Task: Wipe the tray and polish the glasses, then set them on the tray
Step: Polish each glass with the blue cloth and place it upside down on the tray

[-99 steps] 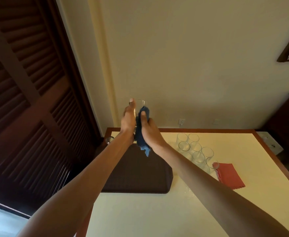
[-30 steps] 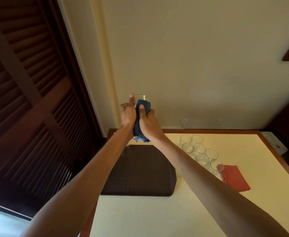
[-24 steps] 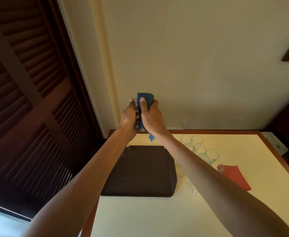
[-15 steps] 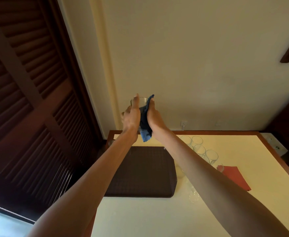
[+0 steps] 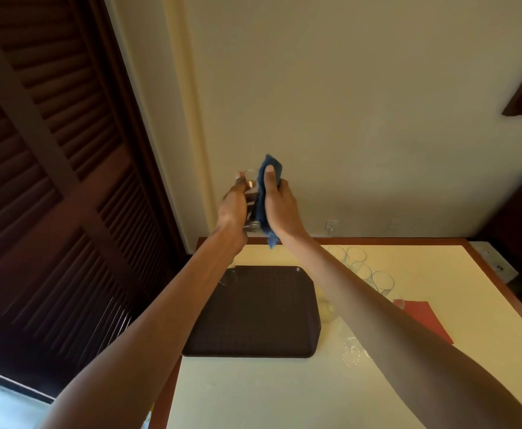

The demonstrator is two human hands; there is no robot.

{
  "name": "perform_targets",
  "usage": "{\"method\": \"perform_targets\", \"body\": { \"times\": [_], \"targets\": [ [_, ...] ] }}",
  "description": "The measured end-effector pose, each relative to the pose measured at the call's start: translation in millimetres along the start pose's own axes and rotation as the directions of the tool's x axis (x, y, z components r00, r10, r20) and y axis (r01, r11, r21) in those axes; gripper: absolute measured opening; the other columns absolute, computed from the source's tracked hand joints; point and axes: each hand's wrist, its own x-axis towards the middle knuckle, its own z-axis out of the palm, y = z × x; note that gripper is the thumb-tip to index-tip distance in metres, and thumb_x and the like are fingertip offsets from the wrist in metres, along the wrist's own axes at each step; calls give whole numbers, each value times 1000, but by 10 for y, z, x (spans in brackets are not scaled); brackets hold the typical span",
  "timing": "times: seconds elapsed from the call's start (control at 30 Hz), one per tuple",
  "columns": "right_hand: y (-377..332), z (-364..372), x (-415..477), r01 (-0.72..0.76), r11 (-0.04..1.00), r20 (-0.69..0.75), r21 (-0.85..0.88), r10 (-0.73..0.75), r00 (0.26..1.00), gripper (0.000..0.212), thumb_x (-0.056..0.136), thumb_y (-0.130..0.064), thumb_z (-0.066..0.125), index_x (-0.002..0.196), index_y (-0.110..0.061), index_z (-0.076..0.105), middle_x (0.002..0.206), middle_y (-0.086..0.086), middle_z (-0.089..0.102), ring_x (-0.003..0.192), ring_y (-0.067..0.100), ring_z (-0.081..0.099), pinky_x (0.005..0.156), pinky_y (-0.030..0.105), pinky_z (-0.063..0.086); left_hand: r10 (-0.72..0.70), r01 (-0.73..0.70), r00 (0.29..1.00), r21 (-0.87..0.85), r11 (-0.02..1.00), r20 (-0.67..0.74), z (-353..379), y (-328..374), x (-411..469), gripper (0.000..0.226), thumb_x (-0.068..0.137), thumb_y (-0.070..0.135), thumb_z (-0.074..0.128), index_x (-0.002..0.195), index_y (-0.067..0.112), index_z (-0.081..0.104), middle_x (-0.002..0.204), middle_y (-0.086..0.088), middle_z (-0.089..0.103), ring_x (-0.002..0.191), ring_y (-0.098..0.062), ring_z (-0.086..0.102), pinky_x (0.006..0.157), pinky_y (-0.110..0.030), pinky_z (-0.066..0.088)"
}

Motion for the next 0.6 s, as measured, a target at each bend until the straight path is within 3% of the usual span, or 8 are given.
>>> {"method": "perform_targets", "body": {
  "times": [0.1,0.17,0.23,0.3,0.37,0.43,0.53,0.6],
  "targets": [
    [-87,13,42,-136,984,43,114,132,990,71,99,-69,28,98,-12,70,95,11,75,86,26,73,81,41,60,21,-21,1000,18,1000,-11,17,21,-40,53,102,66,43,107,23,75,106,-3,78,104,-24,72,91,-41,58],
    [-92,72,4,-206,975,59,84,201,978,75,99,-69,21,96,-14,72,96,11,75,87,25,72,85,43,60,24,-23,999,28,999,-35,3,42,-53,54,94,73,51,100,25,74,104,-4,77,100,-24,73,90,-43,59],
    [-72,96,-69,-238,971,80,25,236,969,75,101,-67,17,97,-14,70,98,11,73,89,26,71,87,42,58,21,-19,998,38,999,-61,-21,75,-62,62,85,77,61,114,24,72,112,-3,74,98,-23,72,89,-43,59],
    [-37,113,-170,-196,979,104,-63,202,974,74,103,-63,17,103,-9,67,98,13,71,85,24,69,78,34,58,28,-24,997,60,998,-74,-50,94,-67,70,87,75,60,129,20,64,113,1,68,94,-17,69,80,-36,57],
    [56,154,-255,-94,989,112,-117,108,988,64,106,-55,23,113,-2,58,95,12,68,74,16,65,58,16,50,43,-38,996,73,997,-73,-73,94,-72,60,96,67,55,131,19,59,108,1,66,92,-15,67,69,-29,53],
    [101,201,-323,22,995,79,-93,-15,997,45,108,-43,34,121,-2,47,99,9,62,75,9,60,50,6,41,47,-42,995,56,998,-83,-99,61,-47,54,100,61,55,129,16,60,111,-4,69,97,-18,69,70,-28,54],
    [75,219,-272,161,984,26,-73,-160,987,35,106,-38,42,124,-7,42,107,11,64,85,14,67,59,12,50,17,-16,998,9,1000,-55,-105,50,-66,42,104,56,50,114,20,70,107,-8,75,105,-28,71,82,-38,59],
    [-1,181,-226,139,987,-17,-80,-140,990,38,105,-44,40,120,-10,42,102,9,66,81,15,68,59,18,53,1,0,1000,12,1000,-25,-93,43,-84,48,104,60,46,114,20,72,108,-8,76,105,-27,72,92,-44,60]
  ]
}}
